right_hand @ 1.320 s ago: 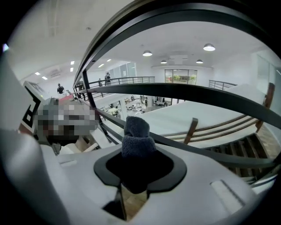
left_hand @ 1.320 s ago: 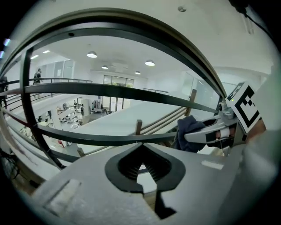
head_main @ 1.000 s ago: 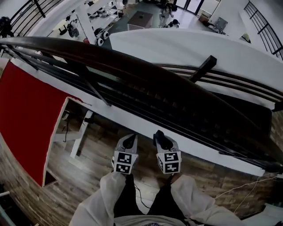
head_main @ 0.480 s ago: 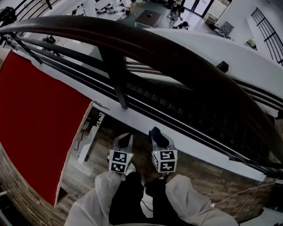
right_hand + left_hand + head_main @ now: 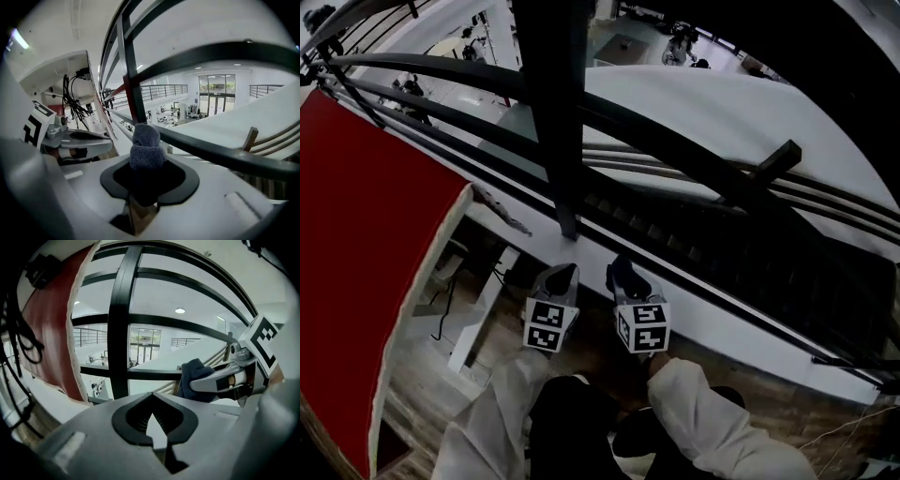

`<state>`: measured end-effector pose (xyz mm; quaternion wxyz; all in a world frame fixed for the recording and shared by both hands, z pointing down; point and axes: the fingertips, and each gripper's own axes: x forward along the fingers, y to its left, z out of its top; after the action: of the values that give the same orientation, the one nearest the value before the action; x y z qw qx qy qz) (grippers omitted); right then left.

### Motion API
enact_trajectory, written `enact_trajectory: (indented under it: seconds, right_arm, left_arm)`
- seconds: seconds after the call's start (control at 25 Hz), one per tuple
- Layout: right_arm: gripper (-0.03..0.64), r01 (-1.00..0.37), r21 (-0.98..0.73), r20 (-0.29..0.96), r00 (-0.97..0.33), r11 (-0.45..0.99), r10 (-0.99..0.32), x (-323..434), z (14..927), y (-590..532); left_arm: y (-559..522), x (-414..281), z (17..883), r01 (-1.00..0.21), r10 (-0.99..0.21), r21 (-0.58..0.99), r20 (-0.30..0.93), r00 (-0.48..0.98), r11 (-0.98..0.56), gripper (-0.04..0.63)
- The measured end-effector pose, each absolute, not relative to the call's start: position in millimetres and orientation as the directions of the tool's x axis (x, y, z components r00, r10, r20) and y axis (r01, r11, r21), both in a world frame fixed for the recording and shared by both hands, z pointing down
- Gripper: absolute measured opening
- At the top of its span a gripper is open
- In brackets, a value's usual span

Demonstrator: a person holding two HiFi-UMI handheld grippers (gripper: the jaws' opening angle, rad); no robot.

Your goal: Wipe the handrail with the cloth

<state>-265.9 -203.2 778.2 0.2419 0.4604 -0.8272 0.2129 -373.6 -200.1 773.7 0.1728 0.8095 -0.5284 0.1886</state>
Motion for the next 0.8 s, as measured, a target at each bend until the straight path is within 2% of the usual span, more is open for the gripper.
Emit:
enact_trajectory:
  seconds: [0.16, 0.4, 0.56, 0.8]
  right_arm:
    - [0.104, -0.845, -0.158, 0.556, -0.503, 0.510, -0.662, -281.4, 845.9, -225.7]
    - [0.104, -0.808, -0.167, 0.483, -0.566, 0.565, -0.668, -316.1, 919.2, -257.1]
    - [0.104, -0.799, -0.207, 0.448, -0.590, 0.564, -0.671, -336.7, 932.8, -264.5]
    - [0.104, -0.821, -0.243, 0.471, -0.566, 0.517, -0.676, -355.5, 935.5, -286.2]
  left_arm:
    - [-225.3, -371.9, 835.3, -0.915, -0.786, 0.101, 0.481, 0.388, -0.390, -0.003]
    - [-257.4, -388.2, 913.5, -0.925, -0.831, 0.035, 0.426, 0.357, -0.379, -0.003]
    - [-261.7, -395.1, 925.4, -0.940, -0.859, 0.041, 0.394, 0.327, -0.339, -0.003]
    - [-254.9, -403.0, 918.8, -0.946, -0.864, 0.040, 0.396, 0.310, -0.322, -0.003]
